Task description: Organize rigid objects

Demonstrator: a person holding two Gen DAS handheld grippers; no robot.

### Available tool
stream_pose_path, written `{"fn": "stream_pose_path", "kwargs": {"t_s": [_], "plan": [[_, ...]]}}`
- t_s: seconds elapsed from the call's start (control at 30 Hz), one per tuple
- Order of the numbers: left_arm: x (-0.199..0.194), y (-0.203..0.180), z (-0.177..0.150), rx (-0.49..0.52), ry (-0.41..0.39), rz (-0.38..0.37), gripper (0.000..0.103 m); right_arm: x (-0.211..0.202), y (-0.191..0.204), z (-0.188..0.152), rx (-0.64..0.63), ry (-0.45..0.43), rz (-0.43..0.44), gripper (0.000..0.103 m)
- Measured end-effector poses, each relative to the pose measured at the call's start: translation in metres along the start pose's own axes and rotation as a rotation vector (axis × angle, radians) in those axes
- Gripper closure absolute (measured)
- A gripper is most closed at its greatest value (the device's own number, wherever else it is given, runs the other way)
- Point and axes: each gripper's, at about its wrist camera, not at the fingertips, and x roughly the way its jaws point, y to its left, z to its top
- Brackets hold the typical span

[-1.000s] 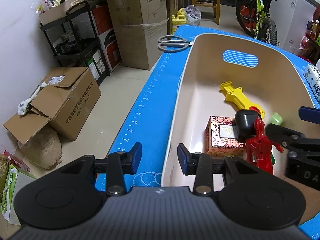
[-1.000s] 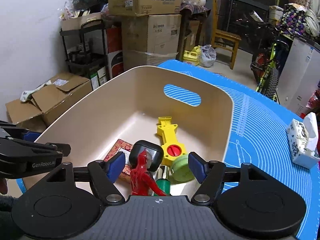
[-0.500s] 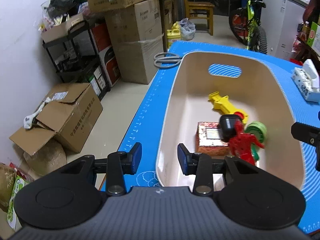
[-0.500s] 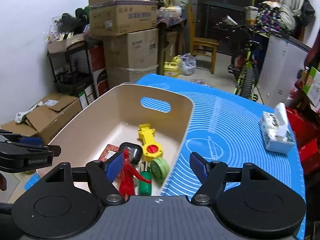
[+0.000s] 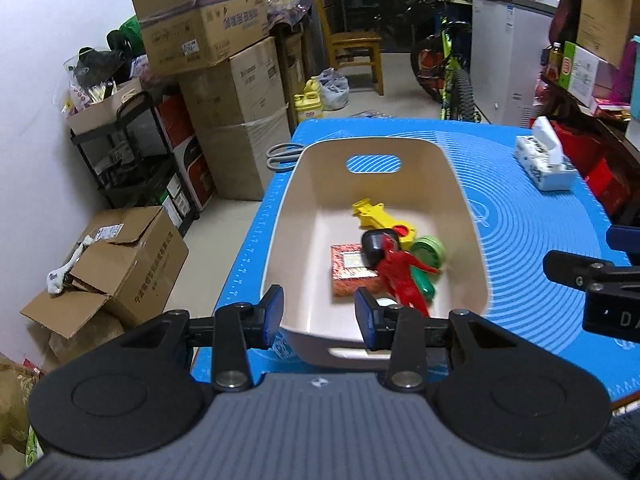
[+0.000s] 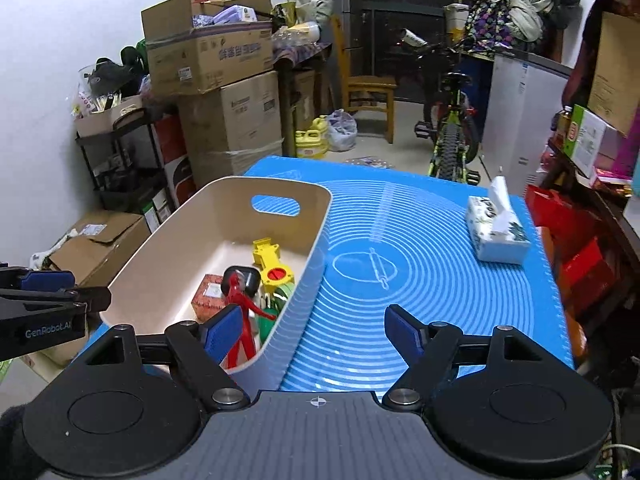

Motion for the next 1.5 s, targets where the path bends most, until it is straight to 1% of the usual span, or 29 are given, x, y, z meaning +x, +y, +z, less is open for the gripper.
{"fn": "stream_pose_path", "kwargs": {"t_s": [0.27, 0.5, 0.9, 1.37, 1.5], "plan": [[-0.034, -0.009, -0.016, 0.005, -0.010, -0.033, 0.061, -0.048, -0.004, -0.019, 0.025, -0.015, -0.012, 0.020], [-0.061, -0.012, -0.031, 0.013, -0.030, -0.040, 0.061, -0.078, -0.005, -0.035, 0.038, -0.021, -0.024, 0.020], [-0.089, -0.018, -0.051, 0.018, -0.045, -0.064, 0.061, -0.113, -0.006, -0.059, 0.056, -0.028, -0.052, 0.020], [-0.115, -0.029, -0.062, 0.037, -0.061, -0.087, 0.061, -0.146, -0.015, -0.080, 0.102, -0.042, -0.070, 0.019], [-0.120, -0.031, -0.062, 0.040, -0.069, -0.089, 0.061, -0.154, -0.018, -0.087, 0.094, -0.044, -0.080, 0.019]]}}
